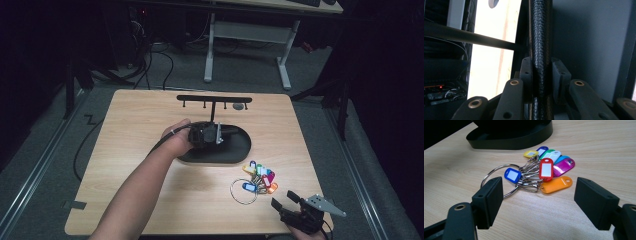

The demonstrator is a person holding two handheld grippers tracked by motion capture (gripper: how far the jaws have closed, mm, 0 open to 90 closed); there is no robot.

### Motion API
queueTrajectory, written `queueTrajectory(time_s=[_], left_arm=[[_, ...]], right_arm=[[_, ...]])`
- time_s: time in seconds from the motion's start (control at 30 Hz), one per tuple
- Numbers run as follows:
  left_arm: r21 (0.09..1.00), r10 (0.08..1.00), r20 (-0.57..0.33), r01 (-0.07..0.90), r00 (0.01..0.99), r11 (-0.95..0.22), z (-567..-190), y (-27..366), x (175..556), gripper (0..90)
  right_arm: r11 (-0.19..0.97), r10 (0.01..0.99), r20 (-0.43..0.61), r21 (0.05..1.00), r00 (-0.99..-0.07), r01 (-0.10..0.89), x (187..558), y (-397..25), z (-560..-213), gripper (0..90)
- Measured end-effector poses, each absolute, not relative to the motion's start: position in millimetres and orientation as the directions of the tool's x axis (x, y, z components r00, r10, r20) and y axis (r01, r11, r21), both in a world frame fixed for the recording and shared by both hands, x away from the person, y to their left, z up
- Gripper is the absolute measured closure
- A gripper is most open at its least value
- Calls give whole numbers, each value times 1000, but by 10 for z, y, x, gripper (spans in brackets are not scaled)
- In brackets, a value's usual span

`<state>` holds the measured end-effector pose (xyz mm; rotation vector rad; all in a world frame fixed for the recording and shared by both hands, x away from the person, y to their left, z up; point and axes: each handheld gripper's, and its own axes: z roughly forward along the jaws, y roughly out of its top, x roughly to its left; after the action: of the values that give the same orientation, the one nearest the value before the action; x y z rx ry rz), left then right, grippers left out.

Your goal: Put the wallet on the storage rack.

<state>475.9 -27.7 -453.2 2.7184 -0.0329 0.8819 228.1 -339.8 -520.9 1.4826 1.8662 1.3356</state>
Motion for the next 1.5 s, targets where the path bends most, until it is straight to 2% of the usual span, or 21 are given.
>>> queueTrajectory(time_s=[0.2,0.37,0.5,0.7,0.93,1.1,1.2,1.43,1.5], left_arm=[[272,88,559,-82,824,-959,-4566,-264,4711,709],[285,118,517,-41,848,-958,-4607,-222,4661,627],[293,138,491,-13,860,-956,-4673,-186,4632,610],[314,151,468,-4,871,-949,-4706,-134,4537,534],[397,233,422,53,876,-916,-4579,-45,4344,560],[485,346,362,143,866,-863,-4550,158,4262,567],[566,430,267,221,863,-794,-4583,328,4191,548],[632,491,140,305,860,-713,-4680,645,3971,535],[650,504,127,312,855,-693,-4729,755,3891,532]], right_arm=[[-20,904,234,858,-357,513,2279,-3395,-5204,235],[-12,904,230,857,-361,516,2283,-3379,-5205,235],[-10,906,225,858,-360,513,2275,-3374,-5202,235],[-11,907,227,855,-354,518,2282,-3377,-5209,235],[3,908,214,856,-359,518,2285,-3356,-5211,235],[19,908,203,855,-368,519,2285,-3329,-5204,242],[26,905,200,855,-375,519,2267,-3313,-5190,259],[49,892,200,848,-404,528,2263,-3290,-5186,305],[56,888,200,846,-413,530,2261,-3278,-5182,308]])
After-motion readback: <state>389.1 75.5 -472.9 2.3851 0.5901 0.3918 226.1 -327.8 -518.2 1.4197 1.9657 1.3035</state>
